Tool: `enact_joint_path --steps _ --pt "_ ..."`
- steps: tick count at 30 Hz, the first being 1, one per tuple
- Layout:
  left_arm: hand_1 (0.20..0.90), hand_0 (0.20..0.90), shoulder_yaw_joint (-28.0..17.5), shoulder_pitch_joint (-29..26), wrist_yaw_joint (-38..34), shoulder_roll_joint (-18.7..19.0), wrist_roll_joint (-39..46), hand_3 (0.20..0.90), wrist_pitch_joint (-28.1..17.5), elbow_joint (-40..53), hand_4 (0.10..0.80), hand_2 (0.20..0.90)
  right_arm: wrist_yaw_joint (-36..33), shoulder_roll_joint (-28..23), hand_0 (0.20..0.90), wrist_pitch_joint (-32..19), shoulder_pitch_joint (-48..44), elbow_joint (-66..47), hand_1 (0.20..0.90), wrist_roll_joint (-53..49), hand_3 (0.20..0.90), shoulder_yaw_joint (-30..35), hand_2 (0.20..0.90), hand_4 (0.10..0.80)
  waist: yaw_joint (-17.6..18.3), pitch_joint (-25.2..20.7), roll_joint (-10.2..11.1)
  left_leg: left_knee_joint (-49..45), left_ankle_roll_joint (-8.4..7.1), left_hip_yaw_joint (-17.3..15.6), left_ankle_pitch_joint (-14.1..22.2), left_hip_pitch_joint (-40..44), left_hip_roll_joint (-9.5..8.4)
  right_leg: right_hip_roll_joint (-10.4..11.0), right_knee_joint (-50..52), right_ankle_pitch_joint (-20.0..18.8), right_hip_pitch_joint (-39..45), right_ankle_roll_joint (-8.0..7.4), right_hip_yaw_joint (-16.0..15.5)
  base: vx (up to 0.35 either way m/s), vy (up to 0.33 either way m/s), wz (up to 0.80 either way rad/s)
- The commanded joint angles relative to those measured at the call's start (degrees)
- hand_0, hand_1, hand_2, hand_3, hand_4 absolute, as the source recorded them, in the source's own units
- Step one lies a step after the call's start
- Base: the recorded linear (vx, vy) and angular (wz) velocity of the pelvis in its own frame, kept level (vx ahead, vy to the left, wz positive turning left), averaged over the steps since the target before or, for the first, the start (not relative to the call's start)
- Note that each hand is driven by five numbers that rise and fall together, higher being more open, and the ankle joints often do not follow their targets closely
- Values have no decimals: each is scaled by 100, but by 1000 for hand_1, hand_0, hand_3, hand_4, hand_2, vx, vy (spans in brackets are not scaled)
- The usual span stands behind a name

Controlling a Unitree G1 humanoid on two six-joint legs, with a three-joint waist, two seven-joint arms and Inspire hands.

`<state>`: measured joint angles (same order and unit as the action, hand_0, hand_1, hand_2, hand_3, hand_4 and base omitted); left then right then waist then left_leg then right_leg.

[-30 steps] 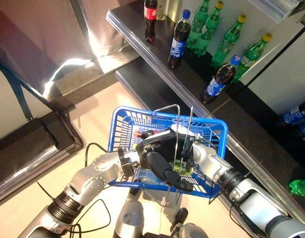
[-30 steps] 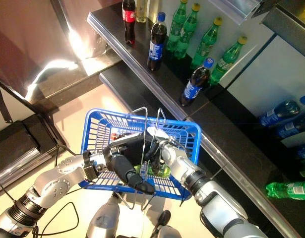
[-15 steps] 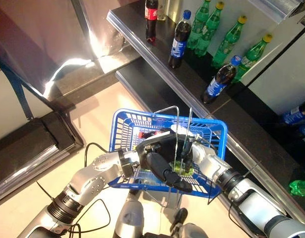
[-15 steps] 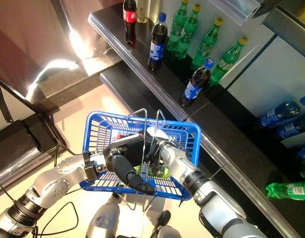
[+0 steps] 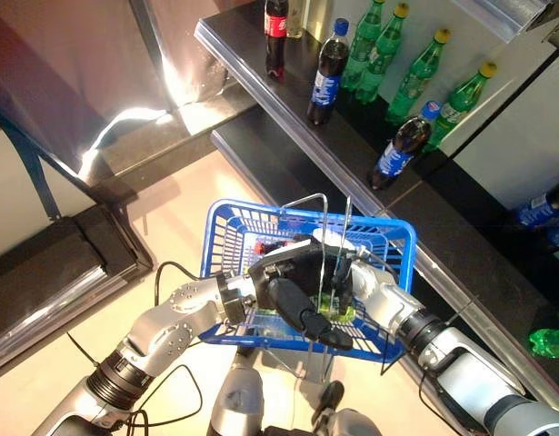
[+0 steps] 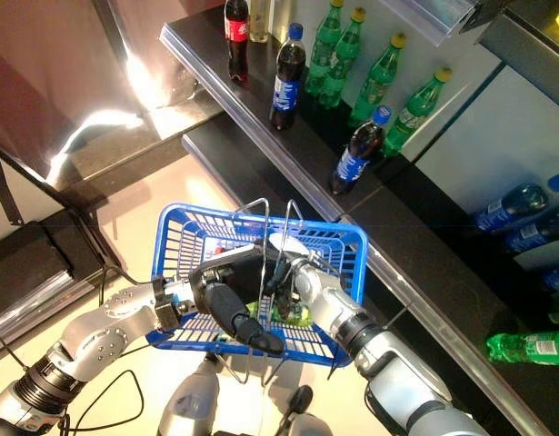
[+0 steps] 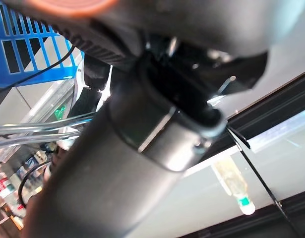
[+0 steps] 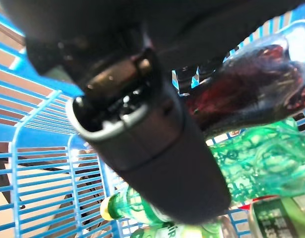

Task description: Pick up the drink and place into the basket.

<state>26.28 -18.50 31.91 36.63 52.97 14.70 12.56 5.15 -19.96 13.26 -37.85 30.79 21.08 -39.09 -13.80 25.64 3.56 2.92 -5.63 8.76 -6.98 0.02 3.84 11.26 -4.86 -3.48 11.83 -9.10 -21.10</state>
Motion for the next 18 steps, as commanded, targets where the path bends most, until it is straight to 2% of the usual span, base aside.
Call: enact_joint_path --steps 1,10,18 --pt "300 300 -352 -518 364 -1770 1009 200 -1730 1511 100 300 -433 101 900 -154 206 -71 900 -43 900 -94 900 800 89 -2278 75 208 -11 -574 452 367 376 313 -14 -41 -26 -114 71 3 6 -5" --pt "300 300 -970 -117 -410 -1737 846 200 -2082 1281 100 300 -337 -166 900 -353 860 -1185 900 -130 900 387 900 800 228 -2240 23 208 16 -672 463 398 389 317 -14 -40 -64 -121 183 2 8 -8" --pt "300 300 -1241 71 -798 -1713 578 200 -2368 1154 100 300 -214 -405 900 -565 1274 -1955 900 -248 900 748 900 800 370 -2216 -21 208 31 -737 471 421 390 320 -14 -34 -93 -138 294 6 22 -10"
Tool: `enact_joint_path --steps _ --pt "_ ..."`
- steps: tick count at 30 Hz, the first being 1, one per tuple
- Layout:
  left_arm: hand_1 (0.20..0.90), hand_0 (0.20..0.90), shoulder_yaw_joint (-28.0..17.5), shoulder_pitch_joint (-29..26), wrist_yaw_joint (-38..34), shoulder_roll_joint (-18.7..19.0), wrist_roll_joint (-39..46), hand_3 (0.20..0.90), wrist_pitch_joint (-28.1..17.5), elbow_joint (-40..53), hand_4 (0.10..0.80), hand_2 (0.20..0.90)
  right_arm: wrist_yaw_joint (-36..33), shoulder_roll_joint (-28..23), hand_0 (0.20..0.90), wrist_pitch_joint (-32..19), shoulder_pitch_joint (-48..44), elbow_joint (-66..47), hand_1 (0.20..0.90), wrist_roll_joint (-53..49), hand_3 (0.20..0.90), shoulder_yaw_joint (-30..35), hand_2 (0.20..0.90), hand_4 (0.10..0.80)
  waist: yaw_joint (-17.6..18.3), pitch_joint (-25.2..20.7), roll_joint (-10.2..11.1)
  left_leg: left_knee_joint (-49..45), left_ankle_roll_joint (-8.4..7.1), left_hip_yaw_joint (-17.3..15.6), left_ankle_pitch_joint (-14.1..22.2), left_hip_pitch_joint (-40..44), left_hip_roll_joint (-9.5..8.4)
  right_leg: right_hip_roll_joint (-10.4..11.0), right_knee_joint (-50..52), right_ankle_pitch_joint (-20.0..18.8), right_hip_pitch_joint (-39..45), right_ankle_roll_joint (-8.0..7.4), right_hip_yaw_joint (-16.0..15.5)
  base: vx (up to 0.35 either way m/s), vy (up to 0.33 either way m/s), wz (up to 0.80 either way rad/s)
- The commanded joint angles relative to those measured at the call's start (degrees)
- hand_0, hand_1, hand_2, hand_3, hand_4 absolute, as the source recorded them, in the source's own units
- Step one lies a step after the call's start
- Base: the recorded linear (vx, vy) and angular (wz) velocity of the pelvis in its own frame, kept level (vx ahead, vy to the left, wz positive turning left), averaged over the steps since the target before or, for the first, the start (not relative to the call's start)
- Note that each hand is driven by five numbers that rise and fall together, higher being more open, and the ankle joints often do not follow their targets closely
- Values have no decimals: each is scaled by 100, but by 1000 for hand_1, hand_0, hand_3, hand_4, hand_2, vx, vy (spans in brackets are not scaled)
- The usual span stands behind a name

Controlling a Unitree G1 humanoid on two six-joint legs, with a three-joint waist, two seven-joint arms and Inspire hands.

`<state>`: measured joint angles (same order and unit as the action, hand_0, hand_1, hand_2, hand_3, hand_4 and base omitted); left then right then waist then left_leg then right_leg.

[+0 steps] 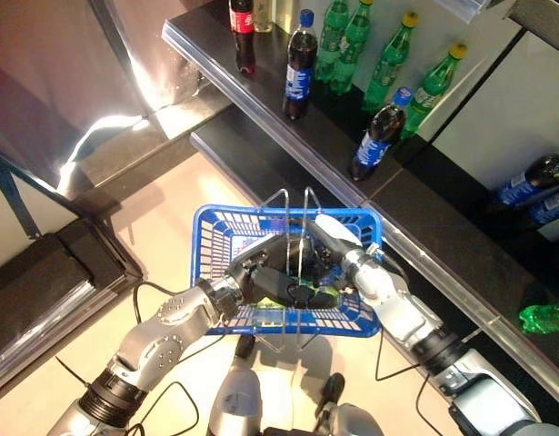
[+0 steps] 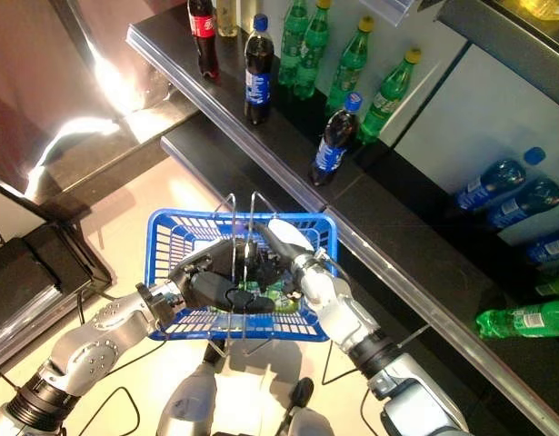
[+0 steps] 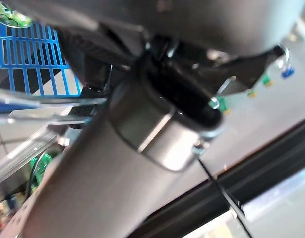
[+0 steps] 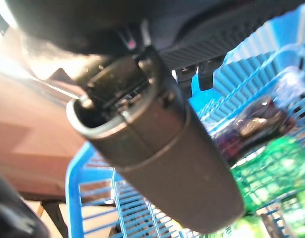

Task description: Pick up the drink and place into the basket.

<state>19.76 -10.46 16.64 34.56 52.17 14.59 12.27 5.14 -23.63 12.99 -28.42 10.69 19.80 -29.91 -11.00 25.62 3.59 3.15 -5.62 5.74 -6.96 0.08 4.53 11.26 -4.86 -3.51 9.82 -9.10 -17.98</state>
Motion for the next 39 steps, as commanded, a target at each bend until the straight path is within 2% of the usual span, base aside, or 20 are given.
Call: enact_joint_path --steps 1,12,17,22,25,29,30,31,32,33,35,39 --pt "300 300 -621 -716 622 -1495 616 200 -2423 1163 100 300 -192 -78 900 -556 386 -88 900 -166 900 -116 900 800 129 -2213 -32 185 31 -452 470 419 322 320 -14 -29 98 -140 13 17 38 -8" --pt "300 300 -971 -493 -168 -1473 152 200 -2773 896 100 300 -269 -222 900 -905 903 -939 900 -726 900 356 900 800 325 -2193 -40 185 71 -545 526 466 306 345 -14 -44 28 -168 221 36 20 -14" --pt "300 300 -1301 -215 -340 -1487 7 200 -2914 701 100 300 -456 -148 900 -1293 1354 -1290 900 -1020 900 673 900 800 412 -2209 -98 185 83 -635 551 487 296 389 -14 -70 -13 -195 299 52 66 -9" --pt "300 300 -1817 321 -540 -1551 -172 200 -3056 340 100 300 -869 90 900 -1880 2084 -1343 900 -1478 900 1362 900 800 576 -2215 -144 185 166 -726 635 533 188 521 -14 -191 -99 -212 417 49 179 -21" --pt "300 300 -2078 573 -528 -1590 -174 200 -3134 -75 100 300 -975 243 900 -2184 2482 -1239 900 -1756 900 1865 900 800 748 -2198 -155 185 261 -734 694 599 90 572 32 -281 -171 -191 624 46 228 -18" --pt "300 300 -2324 742 -508 -1636 -274 200 -3197 -623 100 300 -1038 411 900 -2456 2791 -933 900 -2078 900 2350 900 800 960 -2144 -151 185 363 -765 791 667 -70 666 64 -547 -363 -224 883 15 165 -22" --pt "300 300 -2421 762 -587 -1656 -333 200 -3215 -1017 100 300 -1044 509 900 -2582 2898 -679 900 -2294 900 2582 900 800 1060 -2103 -132 185 388 -797 833 684 -175 740 43 -844 -543 -286 998 0 175 -31" --pt "300 300 -2426 758 -602 -1655 -325 200 -3202 -1047 100 300 -1033 513 900 -2578 2899 -654 900 -2285 900 2599 900 800 1055 -2102 -129 185 393 -810 838 685 -186 748 38 -869 -562 -295 1015 -34 126 -41" --pt "300 300 -2569 741 -654 -1630 -346 200 -3228 -1535 100 300 -993 585 900 -2668 2915 -367 900 -2528 900 2794 900 800 1111 -2053 -109 185 390 -911 890 710 -265 812 -1 -1158 -793 -386 979 -49 68 -52" --pt "300 300 -2622 722 -748 -1599 -388 200 -3163 -1739 100 300 -1058 598 900 -2662 2912 -251 900 -2627 900 2867 900 800 1121 -2032 -106 185 389 -960 903 716 -289 814 -11 -1230 -893 -412 959 -63 64 -73" --pt "300 300 -2835 721 -554 -1538 -280 200 -3195 -2371 100 300 -956 581 900 -2770 2992 20 900 -2835 900 3088 900 800 1187 -1990 -111 185 437 -1019 880 711 -334 680 107 -1275 -1075 -388 1010 -55 23 -73" --pt "300 300 -3112 772 -392 -1664 -166 200 -3203 -3551 100 300 -937 522 900 -2906 3094 724 900 -3408 900 3502 900 800 1253 -2069 -128 185 568 -1185 813 581 -348 245 711 -799 -1032 -186 1206 -65 -23 -39"
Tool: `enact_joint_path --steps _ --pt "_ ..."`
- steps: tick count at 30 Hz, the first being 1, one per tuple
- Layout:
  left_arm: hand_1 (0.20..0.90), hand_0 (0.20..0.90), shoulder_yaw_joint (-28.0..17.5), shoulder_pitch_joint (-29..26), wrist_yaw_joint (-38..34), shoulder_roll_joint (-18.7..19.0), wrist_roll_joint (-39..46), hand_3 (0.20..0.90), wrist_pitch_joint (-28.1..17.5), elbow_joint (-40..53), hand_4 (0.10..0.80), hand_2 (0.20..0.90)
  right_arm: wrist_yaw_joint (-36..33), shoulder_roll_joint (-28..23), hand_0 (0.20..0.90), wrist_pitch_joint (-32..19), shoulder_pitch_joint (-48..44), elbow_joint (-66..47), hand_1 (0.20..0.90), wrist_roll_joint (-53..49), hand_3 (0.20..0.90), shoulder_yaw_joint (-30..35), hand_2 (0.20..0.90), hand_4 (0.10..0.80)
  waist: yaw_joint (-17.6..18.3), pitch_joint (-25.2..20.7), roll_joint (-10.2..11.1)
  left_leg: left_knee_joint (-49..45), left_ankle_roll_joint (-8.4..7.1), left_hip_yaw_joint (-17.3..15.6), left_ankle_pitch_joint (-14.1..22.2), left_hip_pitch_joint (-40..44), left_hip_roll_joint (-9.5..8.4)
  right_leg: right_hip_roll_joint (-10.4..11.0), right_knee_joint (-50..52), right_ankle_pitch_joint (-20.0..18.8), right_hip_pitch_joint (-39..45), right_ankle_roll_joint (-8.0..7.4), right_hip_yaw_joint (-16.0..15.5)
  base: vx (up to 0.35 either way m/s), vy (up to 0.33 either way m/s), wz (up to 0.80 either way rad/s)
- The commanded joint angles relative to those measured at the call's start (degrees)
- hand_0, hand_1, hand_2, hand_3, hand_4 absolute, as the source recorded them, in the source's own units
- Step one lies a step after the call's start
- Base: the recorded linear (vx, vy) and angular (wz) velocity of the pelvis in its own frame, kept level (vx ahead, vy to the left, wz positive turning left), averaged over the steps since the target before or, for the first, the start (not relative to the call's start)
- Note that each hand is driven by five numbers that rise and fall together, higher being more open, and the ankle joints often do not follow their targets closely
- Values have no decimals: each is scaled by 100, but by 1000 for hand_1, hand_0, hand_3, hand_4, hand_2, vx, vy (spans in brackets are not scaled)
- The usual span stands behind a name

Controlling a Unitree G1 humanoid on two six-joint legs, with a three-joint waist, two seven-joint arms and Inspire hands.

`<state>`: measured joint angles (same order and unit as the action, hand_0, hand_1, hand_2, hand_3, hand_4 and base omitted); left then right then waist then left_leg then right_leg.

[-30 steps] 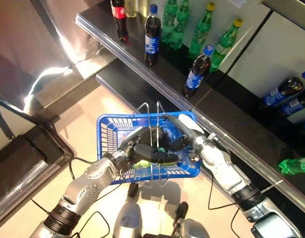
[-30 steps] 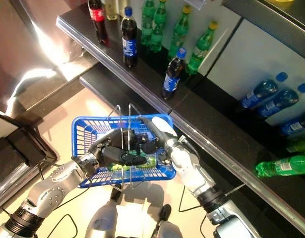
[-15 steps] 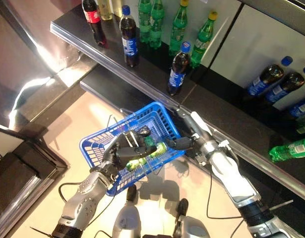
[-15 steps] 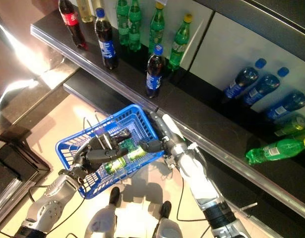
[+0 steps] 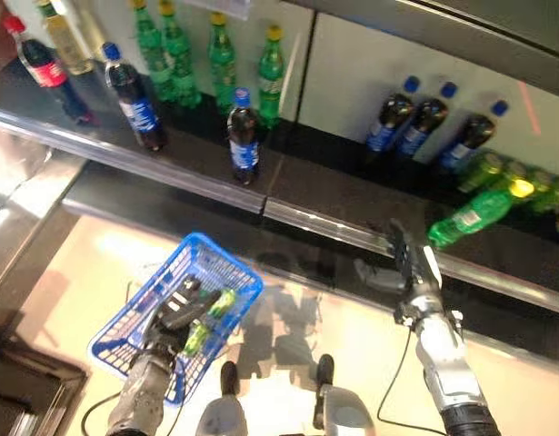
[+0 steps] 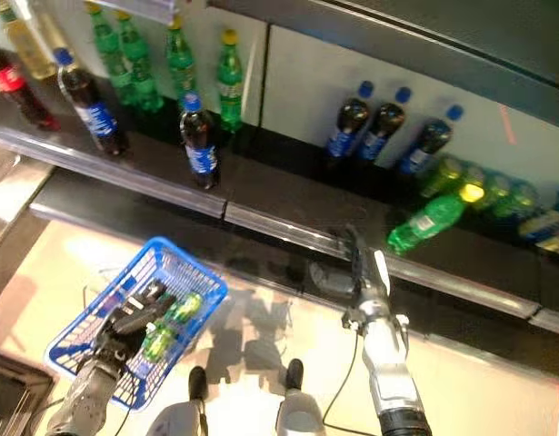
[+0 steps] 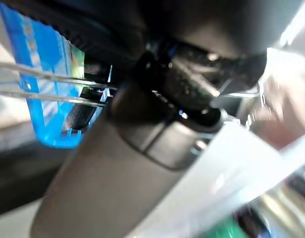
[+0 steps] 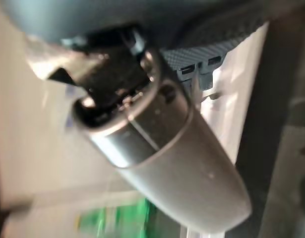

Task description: Pick up the drink and place into the basket.

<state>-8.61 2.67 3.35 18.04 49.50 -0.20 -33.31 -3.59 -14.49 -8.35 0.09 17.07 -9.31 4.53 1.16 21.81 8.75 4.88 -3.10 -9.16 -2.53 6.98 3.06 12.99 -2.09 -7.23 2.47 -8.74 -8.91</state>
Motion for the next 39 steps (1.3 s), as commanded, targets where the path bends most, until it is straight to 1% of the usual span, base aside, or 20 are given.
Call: enact_joint_path --steps 1,3,5,6,8,9,10,11,13,15,16,18,20,21,23,28,33,39 --pt "300 300 -300 -521 938 -45 161 200 -1649 760 100 300 -64 -406 900 -768 251 263 900 -572 900 137 900 800 31 -1722 -638 12 335 301 367 -135 -206 -7 437 -305 -224 -187 306 -17 -60 -30" --pt "300 300 -354 -522 933 -66 154 200 -1583 528 100 300 -55 -434 900 -801 267 471 900 -605 900 191 900 800 5 -1764 -626 12 329 313 361 -157 -223 -41 297 -244 -129 -163 256 9 -82 -19" --pt "300 300 -410 -515 881 -72 164 200 -1445 138 100 300 -131 -453 900 -714 249 722 900 -755 900 194 900 800 -25 -1808 -611 12 311 317 384 -156 -228 -47 188 -261 -75 -147 119 18 -113 -22" --pt "300 300 -459 -509 799 -62 185 200 -1354 -85 100 300 -170 -453 900 -646 232 875 900 -824 900 195 900 800 -33 -1826 -613 12 297 299 396 -148 -213 -60 142 -232 -55 -143 64 45 -130 -10" --pt "300 300 -617 -488 768 3 376 200 -1170 -846 100 300 -213 -448 900 -531 180 1388 900 -1009 900 162 900 800 -7 -1911 -622 12 248 208 425 -103 -137 -160 -23 -33 59 -107 2 71 -128 -13" --pt "300 300 -633 -481 736 1 398 200 -1136 -954 100 300 -244 -441 900 -508 177 1492 900 -986 900 142 900 800 4 -1924 -621 12 236 189 432 -89 -118 -189 -55 15 90 -98 -4 77 -95 -10" --pt "300 300 -631 -438 743 -80 343 200 -1140 -1355 100 300 -215 -392 900 -578 187 1954 900 -993 900 120 900 800 23 -1969 -623 12 219 126 433 -66 -83 -252 -132 116 165 -81 -11 68 -81 -4" --pt "300 300 -634 -404 704 -126 220 200 -1138 -1583 100 300 -194 -371 900 -533 199 2233 900 -1052 900 167 900 800 27 -1988 -626 12 210 88 435 -56 -69 -281 -173 161 209 -63 -23 67 -75 -3" --pt "300 300 -670 -341 816 -179 231 200 -1075 -2014 100 300 -34 -332 900 -623 208 2864 900 -1163 900 258 900 800 25 -2020 -642 12 184 33 428 -44 -46 -325 -215 215 270 -21 -50 48 -45 -2" --pt "300 300 -641 -303 935 -209 13 200 -884 -2573 100 300 257 -266 900 -615 220 3644 900 -1295 900 354 900 800 22 -2033 -663 12 163 -23 424 -24 -13 -362 -236 275 330 34 -87 58 -64 -1" --pt "300 300 -611 -295 1029 -217 -154 200 -859 -2854 100 300 394 -235 900 -662 225 4044 900 -1358 900 403 900 800 18 -2036 -670 12 159 -30 417 -17 -6 -375 -235 292 345 54 -90 51 -65 -1" --pt "300 300 -556 -305 1091 -217 -264 200 -728 -3141 100 300 570 -219 900 -556 214 4468 900 -1493 900 442 900 800 5 -2033 -681 12 158 -31 414 -10 0 -395 -232 322 370 84 -104 47 -58 -2" --pt "300 300 -497 -322 1214 -221 -415 200 -664 -3487 100 300 707 -207 900 -565 197 5005 900 -1412 900 461 900 800 -2 -2034 -698 12 156 -27 410 2 5 -415 -216 353 389 110 -124 48 -48 -4" --pt "300 300 -481 -322 1250 -223 -502 200 -673 -3563 100 300 733 -199 900 -552 197 5112 900 -1374 900 470 900 800 -3 -2034 -701 12 157 -23 409 6 5 -421 -211 361 394 116 -125 39 -40 -4" --pt "300 300 -303 -305 1315 -255 -699 200 -686 -3792 100 300 789 -199 900 -394 197 5376 900 -1341 900 417 900 800 -16 -2013 -727 12 163 8 408 23 5 -443 -165 410 402 142 -132 34 -40 -2" --pt "300 300 -204 -294 1225 -180 -826 200 -616 -3944 100 300 878 -244 900 -230 134 5483 900 -1369 900 323 900 800 -28 -1963 -779 12 158 63 424 49 0 -452 -149 471 445 169 -175 0 0 0" --pt "300 300 -190 -275 1200 -149 -776 200 -592 -3957 100 300 955 -252 900 -185 129 5529 900 -1366 900 288 900 800 -35 -1966 -805 12 135 87 418 46 9 -459 -171 487 470 176 -205 -2 2 2" --pt "300 300 -96 -257 1243 -205 -806 200 -602 -3925 100 300 984 -210 900 -192 165 5589 900 -905 900 62 900 800 -80 -1920 -807 12 127 139 395 22 11 -465 -129 522 466 195 -286 -12 5 3"
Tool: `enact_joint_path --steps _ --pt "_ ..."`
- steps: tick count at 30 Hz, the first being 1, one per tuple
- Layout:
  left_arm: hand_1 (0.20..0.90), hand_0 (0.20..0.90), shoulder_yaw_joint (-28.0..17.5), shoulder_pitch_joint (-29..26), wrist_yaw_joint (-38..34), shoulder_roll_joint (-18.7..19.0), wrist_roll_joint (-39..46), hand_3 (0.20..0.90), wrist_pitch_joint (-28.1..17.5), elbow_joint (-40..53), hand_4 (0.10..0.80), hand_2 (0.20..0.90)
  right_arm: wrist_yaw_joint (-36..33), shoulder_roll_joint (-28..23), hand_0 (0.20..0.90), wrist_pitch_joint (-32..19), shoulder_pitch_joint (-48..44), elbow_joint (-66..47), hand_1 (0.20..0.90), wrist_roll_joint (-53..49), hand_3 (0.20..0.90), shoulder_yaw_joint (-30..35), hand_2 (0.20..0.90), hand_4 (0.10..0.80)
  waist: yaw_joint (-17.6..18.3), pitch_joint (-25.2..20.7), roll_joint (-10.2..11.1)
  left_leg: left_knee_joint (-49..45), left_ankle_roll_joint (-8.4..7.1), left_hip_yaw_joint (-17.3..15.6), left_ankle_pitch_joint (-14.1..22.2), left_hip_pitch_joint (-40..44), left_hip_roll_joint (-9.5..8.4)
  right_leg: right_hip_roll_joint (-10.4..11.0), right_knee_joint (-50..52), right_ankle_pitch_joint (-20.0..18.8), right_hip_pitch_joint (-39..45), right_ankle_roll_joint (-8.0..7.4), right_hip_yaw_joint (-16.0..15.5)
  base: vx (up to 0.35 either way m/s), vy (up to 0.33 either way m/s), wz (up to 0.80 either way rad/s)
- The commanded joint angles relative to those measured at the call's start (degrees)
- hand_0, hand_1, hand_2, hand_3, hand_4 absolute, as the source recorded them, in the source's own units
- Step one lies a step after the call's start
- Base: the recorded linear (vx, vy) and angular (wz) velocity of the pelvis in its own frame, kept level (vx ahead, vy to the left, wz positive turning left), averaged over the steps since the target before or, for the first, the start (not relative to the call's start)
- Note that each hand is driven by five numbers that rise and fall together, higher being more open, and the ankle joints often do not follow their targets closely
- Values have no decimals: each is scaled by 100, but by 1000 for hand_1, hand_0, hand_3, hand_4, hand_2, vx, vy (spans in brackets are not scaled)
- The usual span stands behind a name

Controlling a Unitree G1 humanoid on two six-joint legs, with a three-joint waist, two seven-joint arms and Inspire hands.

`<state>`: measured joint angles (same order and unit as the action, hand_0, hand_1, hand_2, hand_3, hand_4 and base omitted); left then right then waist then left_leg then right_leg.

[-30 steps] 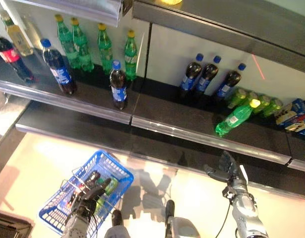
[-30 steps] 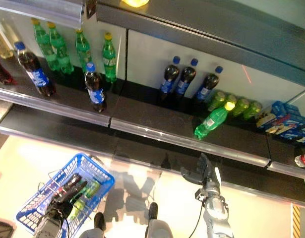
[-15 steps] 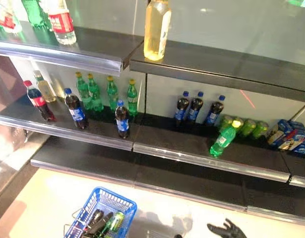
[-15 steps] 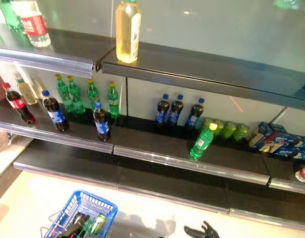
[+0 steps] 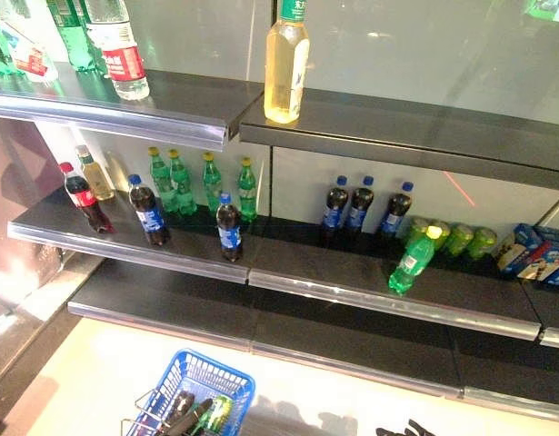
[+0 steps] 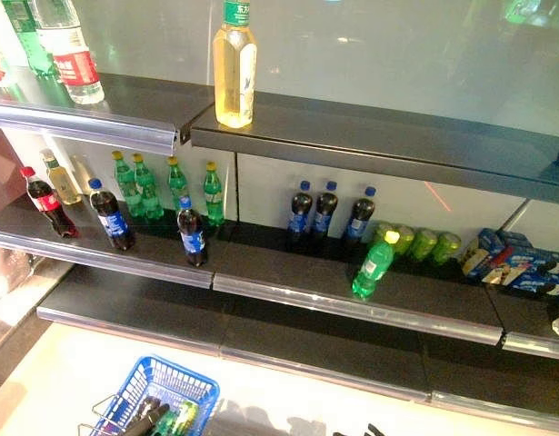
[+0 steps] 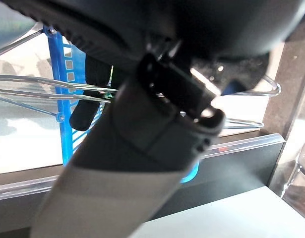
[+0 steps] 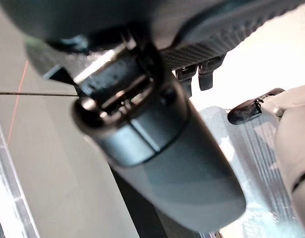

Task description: Pick up the drink and place into the basket.

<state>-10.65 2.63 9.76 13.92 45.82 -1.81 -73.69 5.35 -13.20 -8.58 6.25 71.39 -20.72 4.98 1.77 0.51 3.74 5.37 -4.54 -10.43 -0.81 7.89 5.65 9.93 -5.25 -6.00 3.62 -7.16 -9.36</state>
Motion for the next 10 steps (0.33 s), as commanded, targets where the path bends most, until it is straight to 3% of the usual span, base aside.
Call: enact_joint_path --steps 1,10 --pt "300 300 122 -262 610 197 -425 200 -436 114 100 300 101 -334 900 -173 -455 155 900 241 900 -24 900 800 -148 218 -302 -37 273 280 226 -67 -251 -159 190 401 354 39 -252 0 0 0" --pt "300 300 237 -290 648 153 -449 200 -394 157 100 300 184 -339 900 -156 -473 153 900 230 900 -140 900 800 -175 228 -256 -37 271 319 258 -56 -258 -154 147 396 395 28 -269 1 1 4"
